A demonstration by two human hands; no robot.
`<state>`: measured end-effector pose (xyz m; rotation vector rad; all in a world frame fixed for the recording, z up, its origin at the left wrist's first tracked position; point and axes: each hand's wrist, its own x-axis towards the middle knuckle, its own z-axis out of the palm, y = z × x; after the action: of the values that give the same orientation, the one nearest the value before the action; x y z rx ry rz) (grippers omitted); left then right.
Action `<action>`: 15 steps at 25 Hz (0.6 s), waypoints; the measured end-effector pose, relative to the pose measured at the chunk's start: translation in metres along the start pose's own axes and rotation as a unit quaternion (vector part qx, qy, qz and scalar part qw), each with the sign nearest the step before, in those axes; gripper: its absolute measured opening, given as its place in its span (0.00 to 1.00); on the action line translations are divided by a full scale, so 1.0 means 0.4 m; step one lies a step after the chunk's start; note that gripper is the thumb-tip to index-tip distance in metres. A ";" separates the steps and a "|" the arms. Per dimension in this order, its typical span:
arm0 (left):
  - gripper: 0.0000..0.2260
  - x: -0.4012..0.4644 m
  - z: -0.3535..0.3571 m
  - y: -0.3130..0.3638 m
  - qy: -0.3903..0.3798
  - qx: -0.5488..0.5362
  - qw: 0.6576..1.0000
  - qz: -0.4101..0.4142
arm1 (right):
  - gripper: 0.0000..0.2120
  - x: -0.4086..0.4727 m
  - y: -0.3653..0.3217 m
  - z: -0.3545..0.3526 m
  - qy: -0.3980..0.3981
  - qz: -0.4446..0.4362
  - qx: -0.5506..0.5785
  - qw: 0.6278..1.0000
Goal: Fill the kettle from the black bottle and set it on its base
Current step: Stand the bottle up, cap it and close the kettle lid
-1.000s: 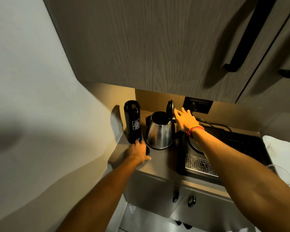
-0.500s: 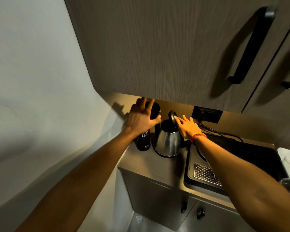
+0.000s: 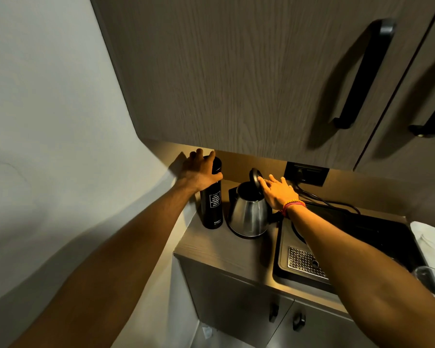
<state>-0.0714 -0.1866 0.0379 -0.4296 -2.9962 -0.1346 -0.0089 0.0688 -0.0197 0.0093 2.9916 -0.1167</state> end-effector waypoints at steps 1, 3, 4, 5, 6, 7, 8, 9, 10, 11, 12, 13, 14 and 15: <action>0.34 0.004 -0.003 0.002 -0.014 0.005 1.000 0.000 | 0.30 -0.001 0.001 -0.001 0.001 -0.001 0.000 1.000; 0.32 0.007 -0.009 0.008 -0.028 0.010 1.000 0.004 | 0.30 -0.003 0.003 -0.002 0.000 -0.002 -0.004 1.000; 0.31 0.008 -0.012 0.011 -0.032 0.007 0.999 0.004 | 0.30 -0.003 0.003 -0.003 -0.002 -0.002 0.000 1.000; 0.30 0.008 -0.014 0.013 -0.037 0.002 0.999 0.002 | 0.29 -0.002 0.002 -0.002 -0.004 -0.001 0.010 1.000; 0.30 0.007 -0.017 0.014 -0.043 -0.005 0.999 -0.002 | 0.28 -0.001 -0.002 0.000 -0.004 0.001 0.022 1.000; 0.30 0.007 -0.021 0.014 -0.047 -0.014 0.999 -0.003 | 0.27 0.002 -0.007 0.000 0.000 0.006 0.035 0.999; 0.30 0.007 -0.025 0.015 -0.051 -0.025 0.998 -0.001 | 0.28 0.003 -0.013 0.000 0.005 0.022 0.062 0.998; 0.29 0.008 -0.030 0.014 -0.056 -0.042 0.997 0.010 | 0.30 0.003 -0.020 0.000 0.014 0.048 0.102 0.994; 0.29 0.009 -0.037 0.012 -0.066 -0.068 0.995 0.027 | 0.33 0.002 -0.026 -0.002 0.025 0.075 0.140 0.987; 0.29 0.008 -0.045 0.008 -0.082 -0.102 0.990 0.046 | 0.36 0.000 -0.031 -0.003 0.035 0.094 0.164 0.981; 0.31 0.008 -0.053 0.004 -0.102 -0.136 0.983 0.061 | 0.38 0.000 -0.036 -0.004 0.043 0.102 0.171 0.979; 0.33 0.006 -0.059 0.001 -0.114 -0.159 0.978 0.066 | 0.39 -0.001 -0.040 -0.004 0.048 0.103 0.169 0.979; 0.36 0.003 -0.063 0.002 -0.108 -0.168 0.978 0.056 | 0.39 -0.002 -0.043 -0.005 0.052 0.103 0.164 0.980; 0.37 0.000 -0.067 0.004 -0.085 -0.165 0.982 0.037 | 0.39 -0.002 -0.045 -0.006 0.055 0.102 0.160 0.980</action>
<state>-0.0685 -0.1877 0.0644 -0.6116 -3.1242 -0.6232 -0.0086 0.0512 -0.0160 0.3670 3.0201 -0.5886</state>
